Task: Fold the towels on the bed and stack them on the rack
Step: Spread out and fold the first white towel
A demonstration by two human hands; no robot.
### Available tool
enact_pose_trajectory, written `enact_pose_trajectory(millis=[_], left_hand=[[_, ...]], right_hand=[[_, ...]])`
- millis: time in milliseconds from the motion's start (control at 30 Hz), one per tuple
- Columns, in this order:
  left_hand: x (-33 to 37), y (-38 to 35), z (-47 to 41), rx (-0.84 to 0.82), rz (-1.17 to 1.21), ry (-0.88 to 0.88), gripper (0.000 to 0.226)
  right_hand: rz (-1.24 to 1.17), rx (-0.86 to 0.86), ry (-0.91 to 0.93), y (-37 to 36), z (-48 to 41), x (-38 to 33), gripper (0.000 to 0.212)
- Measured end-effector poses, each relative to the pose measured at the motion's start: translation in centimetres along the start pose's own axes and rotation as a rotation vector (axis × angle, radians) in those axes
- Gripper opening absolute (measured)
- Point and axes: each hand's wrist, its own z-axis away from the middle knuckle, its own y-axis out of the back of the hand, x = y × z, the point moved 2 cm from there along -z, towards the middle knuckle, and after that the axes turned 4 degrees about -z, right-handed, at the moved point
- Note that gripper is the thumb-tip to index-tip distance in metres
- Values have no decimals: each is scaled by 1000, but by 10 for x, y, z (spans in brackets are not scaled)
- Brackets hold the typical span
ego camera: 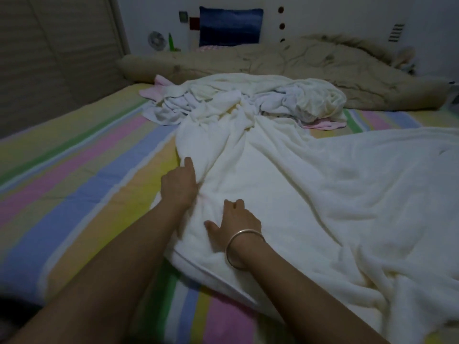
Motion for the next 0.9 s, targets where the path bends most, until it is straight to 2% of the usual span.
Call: enact_pose_trajectory(millis=[67, 167, 233, 300, 367, 500, 600, 667, 767, 833, 900], left_hand=[[-37, 20, -16, 156, -197, -101, 59], [-116, 60, -53, 282, -417, -197, 62], [-166, 80, -81, 347, -463, -184, 65], [-180, 81, -95, 398, -435, -198, 59], [-184, 71, -104, 378, -420, -200, 56], [-196, 6, -91, 252, -286, -14, 64], [-207, -42, -58, 149, -213, 57, 65], [-202, -50, -51, 154, -183, 59, 71], [-161, -31, -45, 240, -90, -59, 86], [-105, -7, -16, 222, 136, -197, 83], [-49, 14, 30, 155, 418, -366, 65]], right_hand=[[-17, 95, 74, -4, -7, -22, 62], [-98, 205, 230, -8, -12, -65, 57], [-110, 261, 322, -14, -13, -98, 54], [-95, 282, 392, -18, -10, -112, 54], [-67, 252, 399, -25, -12, -127, 61], [34, 156, 356, -44, -16, -135, 81], [97, 98, 338, -63, -9, -130, 88], [93, 113, 323, -68, -3, -124, 87], [70, 185, 316, -68, 9, -115, 82], [41, 234, 295, -66, 21, -108, 76], [25, 330, 299, -64, 36, -96, 66]])
